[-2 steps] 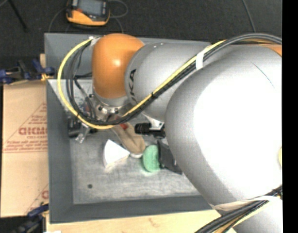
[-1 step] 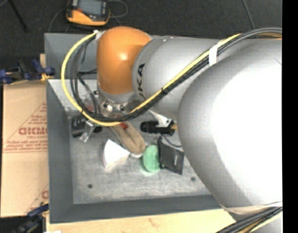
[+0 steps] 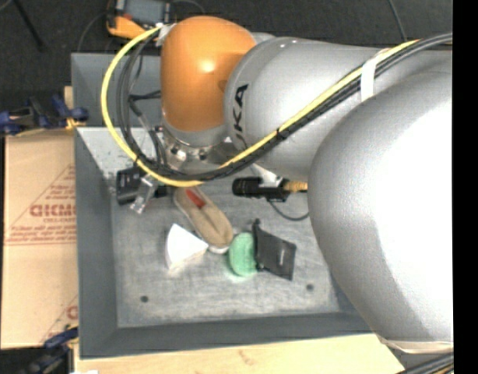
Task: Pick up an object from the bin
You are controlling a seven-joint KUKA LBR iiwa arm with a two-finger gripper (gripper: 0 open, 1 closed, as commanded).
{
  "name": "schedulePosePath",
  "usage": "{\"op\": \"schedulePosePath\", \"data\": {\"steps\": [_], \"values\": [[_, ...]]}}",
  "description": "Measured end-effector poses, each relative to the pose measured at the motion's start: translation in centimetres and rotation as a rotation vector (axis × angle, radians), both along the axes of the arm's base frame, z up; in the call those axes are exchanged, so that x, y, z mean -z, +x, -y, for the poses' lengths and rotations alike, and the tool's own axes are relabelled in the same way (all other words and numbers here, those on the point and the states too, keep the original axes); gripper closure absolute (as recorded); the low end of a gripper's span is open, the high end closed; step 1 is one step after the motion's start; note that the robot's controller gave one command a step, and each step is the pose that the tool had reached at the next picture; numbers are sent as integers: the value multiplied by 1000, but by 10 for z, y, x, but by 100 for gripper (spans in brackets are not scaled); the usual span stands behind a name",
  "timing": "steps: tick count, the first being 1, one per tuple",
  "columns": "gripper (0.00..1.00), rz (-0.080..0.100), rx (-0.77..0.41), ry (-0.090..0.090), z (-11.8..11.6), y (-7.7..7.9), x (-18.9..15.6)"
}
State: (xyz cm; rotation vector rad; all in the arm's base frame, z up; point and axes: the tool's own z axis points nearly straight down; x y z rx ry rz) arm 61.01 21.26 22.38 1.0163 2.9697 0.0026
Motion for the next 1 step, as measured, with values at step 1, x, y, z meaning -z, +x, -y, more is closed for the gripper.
{"op": "schedulePosePath", "data": {"steps": [1], "values": [[100,-1,3,-1,3,-3,-7]]}}
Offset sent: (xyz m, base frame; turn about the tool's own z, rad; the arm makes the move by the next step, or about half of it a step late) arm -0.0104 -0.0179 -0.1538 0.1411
